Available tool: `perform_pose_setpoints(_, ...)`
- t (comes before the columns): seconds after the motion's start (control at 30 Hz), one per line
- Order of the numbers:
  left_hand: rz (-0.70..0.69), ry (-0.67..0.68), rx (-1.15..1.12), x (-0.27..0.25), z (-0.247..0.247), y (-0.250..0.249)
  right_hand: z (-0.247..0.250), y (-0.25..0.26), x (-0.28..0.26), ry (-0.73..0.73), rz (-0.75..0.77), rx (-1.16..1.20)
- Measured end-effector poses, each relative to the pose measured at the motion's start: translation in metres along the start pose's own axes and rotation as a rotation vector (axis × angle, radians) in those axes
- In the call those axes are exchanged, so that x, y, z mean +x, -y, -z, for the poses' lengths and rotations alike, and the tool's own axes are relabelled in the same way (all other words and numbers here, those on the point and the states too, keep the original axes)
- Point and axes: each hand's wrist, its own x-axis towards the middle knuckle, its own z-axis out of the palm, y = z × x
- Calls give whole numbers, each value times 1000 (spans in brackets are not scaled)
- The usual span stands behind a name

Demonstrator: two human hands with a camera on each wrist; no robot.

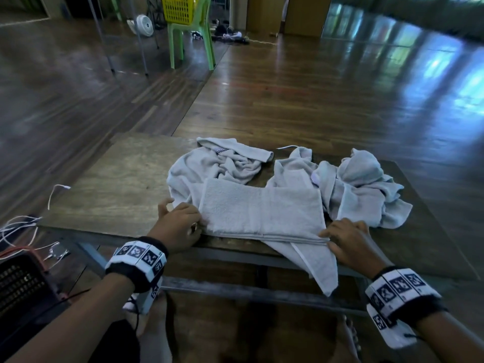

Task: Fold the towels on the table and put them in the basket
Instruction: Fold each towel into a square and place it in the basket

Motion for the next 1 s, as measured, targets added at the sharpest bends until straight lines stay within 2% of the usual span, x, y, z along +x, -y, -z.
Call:
perform_pose_setpoints(0.1,47,1,-16,2,3,1,4,-3,6,76,-34,64)
perform_pose_setpoints(0.23,126,33,-84,1,7,-1,8,-7,7,98,-68,139)
perform_pose_setpoints(0.53,150,35,-52,-2,18,2,13,-9,7,23,-83,123)
perform_pose_setpoints(0.6,120,38,-24,-4,15,4,13,-8,4,29,-65,102)
perform_pose_setpoints(0.67,64,-17,-21,-6,12,-3,15,-2,5,15,-33,74)
perform_pose_setpoints(0.83,-122,-173,-38,10,0,-52,19,30,25,-47,82,75)
perform_pose_setpoints(0.9,-170,-160,-59,21,-9,-74,15,45,35,-13,127,62)
perform_pose_setpoints(1.0,-164,-152,-82,30,-23,-92,9,60,46,61,159,-2)
